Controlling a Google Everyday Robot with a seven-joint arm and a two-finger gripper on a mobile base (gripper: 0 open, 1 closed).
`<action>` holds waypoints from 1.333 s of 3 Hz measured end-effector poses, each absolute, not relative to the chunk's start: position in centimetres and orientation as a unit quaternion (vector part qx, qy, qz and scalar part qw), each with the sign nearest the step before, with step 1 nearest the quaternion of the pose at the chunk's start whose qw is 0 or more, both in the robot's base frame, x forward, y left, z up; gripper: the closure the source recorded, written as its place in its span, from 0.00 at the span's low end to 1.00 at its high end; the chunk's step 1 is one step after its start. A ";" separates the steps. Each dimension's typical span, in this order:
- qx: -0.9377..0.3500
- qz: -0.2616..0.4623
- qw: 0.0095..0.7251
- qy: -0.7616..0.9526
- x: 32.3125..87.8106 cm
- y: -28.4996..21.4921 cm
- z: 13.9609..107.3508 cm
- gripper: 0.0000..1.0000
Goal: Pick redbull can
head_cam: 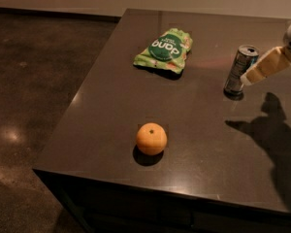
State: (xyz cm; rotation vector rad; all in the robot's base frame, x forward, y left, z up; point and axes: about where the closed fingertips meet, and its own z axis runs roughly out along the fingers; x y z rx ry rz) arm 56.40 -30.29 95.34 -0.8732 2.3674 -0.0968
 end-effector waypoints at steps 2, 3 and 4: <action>-0.313 -0.015 0.318 0.895 59.8 -29.6 93.5 0.00; -0.313 -0.001 0.317 0.895 60.7 -29.2 92.6 0.00; -0.314 0.012 0.317 0.895 61.5 -28.7 92.1 0.18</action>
Offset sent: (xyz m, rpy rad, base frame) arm 0.0508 0.0113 -0.0306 0.0935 -0.0069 -0.0155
